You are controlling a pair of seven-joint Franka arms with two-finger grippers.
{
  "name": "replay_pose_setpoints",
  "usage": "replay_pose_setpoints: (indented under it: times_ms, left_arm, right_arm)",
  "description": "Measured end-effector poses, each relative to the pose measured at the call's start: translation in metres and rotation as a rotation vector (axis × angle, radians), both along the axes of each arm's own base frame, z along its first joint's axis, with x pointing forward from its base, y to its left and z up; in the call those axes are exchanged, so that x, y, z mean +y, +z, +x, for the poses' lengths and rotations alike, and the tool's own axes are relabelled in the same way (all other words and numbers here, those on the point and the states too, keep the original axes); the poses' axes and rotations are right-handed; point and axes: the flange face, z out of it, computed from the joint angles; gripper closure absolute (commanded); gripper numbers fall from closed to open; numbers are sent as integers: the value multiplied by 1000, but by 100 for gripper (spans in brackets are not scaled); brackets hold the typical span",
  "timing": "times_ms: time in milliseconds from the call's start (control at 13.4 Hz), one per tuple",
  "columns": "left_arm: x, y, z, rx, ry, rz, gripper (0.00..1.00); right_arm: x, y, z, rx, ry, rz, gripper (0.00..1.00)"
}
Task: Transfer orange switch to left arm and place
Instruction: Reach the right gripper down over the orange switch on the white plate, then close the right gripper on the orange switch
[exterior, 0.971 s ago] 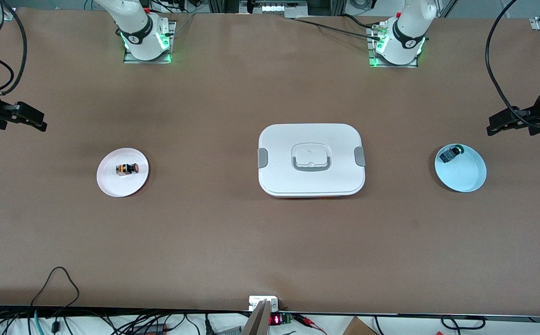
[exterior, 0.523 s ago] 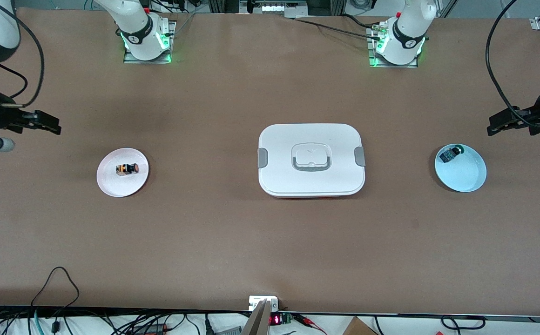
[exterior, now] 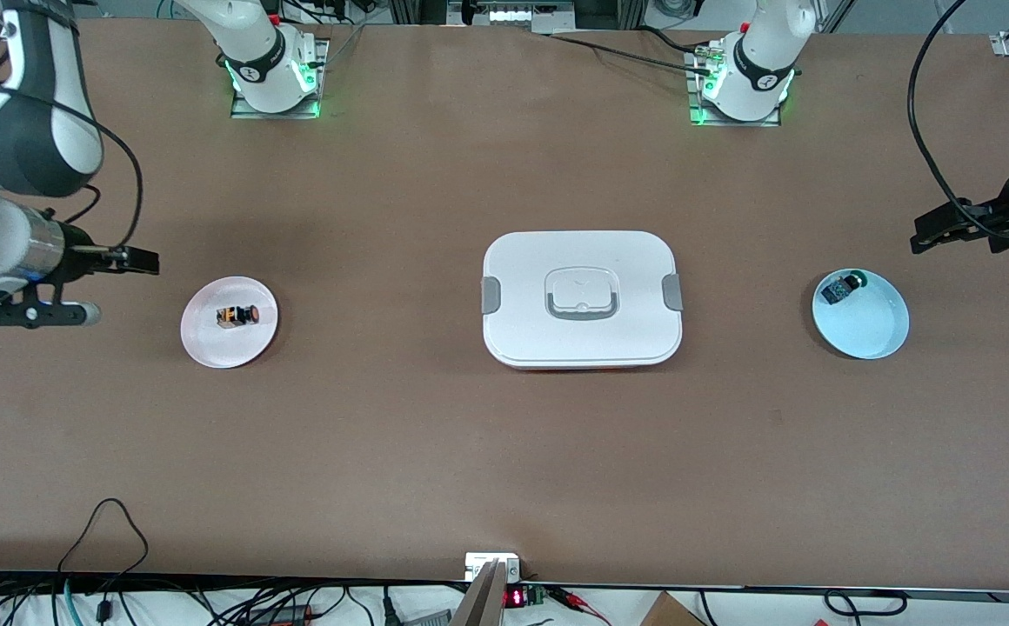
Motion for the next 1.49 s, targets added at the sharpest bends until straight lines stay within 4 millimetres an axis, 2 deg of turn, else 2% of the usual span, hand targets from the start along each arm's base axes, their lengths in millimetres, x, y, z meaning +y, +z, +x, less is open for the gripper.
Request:
replay_pose_setpoints:
  times_ms: [224,373,896,1120,1494]
  left_arm:
    - [0,0,0,0,0,0,0]
    - [0,0,0,0,0,0,0]
    - [0,0,0,0,0,0,0]
    - [0,0,0,0,0,0,0]
    - [0,0,0,0,0,0,0]
  right_arm:
    - [12,-49,10,34,10,9,0]
    - [18,-79,10,33,14,18,0]
    - [19,-157,-2,-59,46,20,0]
    - [20,-185,-11,-91,56,19,0]
    - [29,-215,-19,-104,91,19,0]
